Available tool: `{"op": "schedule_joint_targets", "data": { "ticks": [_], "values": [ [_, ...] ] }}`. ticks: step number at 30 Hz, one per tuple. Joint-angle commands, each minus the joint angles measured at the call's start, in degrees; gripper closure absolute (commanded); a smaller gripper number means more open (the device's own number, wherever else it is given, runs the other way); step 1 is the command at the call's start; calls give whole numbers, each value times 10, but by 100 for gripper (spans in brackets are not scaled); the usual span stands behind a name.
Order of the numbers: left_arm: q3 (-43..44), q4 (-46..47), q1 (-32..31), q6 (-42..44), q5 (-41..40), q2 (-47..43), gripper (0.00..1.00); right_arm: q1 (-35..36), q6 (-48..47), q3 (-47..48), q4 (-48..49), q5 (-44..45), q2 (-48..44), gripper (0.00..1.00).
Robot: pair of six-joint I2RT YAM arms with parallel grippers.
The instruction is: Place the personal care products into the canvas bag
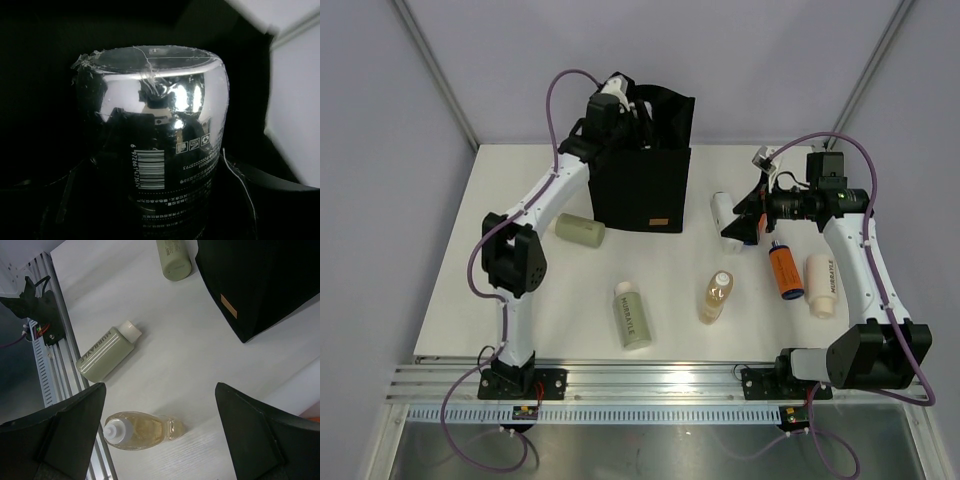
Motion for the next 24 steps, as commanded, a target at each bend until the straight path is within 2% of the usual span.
{"op": "schedule_joint_targets", "data": {
  "ticks": [1,2,4,5,7,12,18,21,24],
  "values": [
    [-39,126,-21,63,2,-106,44,2,-44,14,-17,-7,17,1],
    [-55,129,-21,72,3,-112,37,1,-55,18,-25,-7,19,0],
    [-93,135,-21,80,17,-124,30,2,-65,20,-30,-2,29,1],
    [-104,138,-21,86,19,-134,14,1,-73,21,-34,1,32,0],
    [-123,137,-20,91,20,-140,1,20,-80,22,-40,11,43,0],
    [-131,129,-19,102,23,-151,1,25,-73,27,-39,29,60,1],
    [-131,117,-13,117,26,-172,1,26,23,21,30,93,73,1],
    [-133,103,-9,129,25,-194,1,30,101,15,82,149,87,0],
    [-140,73,-8,148,7,-231,1,46,169,26,129,266,113,1]
  ]
}}
